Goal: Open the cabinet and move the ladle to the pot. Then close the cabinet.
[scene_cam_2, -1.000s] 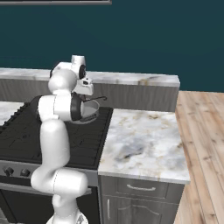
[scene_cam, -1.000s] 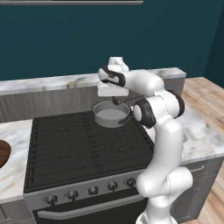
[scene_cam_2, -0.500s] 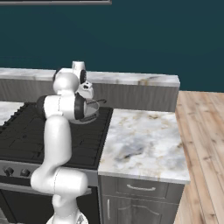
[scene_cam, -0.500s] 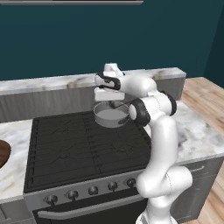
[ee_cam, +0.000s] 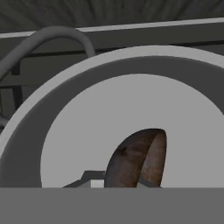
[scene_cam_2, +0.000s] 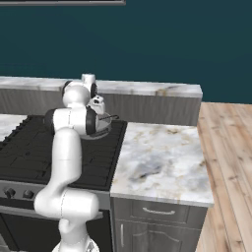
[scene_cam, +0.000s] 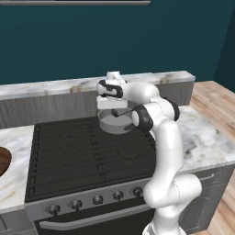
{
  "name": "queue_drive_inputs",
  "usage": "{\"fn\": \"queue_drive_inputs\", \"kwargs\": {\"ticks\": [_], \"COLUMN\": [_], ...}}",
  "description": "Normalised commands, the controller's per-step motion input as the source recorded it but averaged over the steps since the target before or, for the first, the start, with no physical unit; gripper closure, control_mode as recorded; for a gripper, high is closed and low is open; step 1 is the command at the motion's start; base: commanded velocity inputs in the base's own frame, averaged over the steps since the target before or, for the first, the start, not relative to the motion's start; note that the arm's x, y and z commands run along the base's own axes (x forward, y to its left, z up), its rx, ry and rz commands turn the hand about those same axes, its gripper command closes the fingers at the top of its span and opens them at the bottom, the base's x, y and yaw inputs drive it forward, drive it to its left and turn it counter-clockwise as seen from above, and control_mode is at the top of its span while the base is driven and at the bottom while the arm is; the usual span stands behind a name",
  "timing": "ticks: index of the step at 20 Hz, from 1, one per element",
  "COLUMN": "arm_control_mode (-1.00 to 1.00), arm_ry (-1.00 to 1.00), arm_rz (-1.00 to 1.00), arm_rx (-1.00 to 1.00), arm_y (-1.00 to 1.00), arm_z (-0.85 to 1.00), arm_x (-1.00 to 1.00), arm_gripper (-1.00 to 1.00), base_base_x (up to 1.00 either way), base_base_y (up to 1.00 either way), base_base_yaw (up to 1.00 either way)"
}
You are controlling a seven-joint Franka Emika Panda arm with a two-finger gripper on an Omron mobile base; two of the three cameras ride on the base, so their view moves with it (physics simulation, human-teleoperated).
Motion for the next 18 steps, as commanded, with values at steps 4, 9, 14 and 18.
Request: {"fn": "queue_drive_inputs", "kwargs": {"ticks": [4,9,14,18], "arm_control_mode": [-1.0,-1.0,-1.0,-1.0], "arm_ry": [0.0,0.0,0.0,0.0], "arm_rz": [0.0,0.0,0.0,0.0], "arm_rx": [0.0,0.0,0.0,0.0], "arm_y": [0.01,0.0,0.0,0.0], "arm_z": [-0.25,-0.22,-0.21,-0.24], "arm_x": [0.12,0.04,0.0,0.02], "arm_gripper": [1.0,1.0,1.0,1.0], "base_base_x": [0.0,0.0,0.0,0.0], "base_base_y": [0.0,0.0,0.0,0.0], "base_base_yaw": [0.0,0.0,0.0,0.0]}}
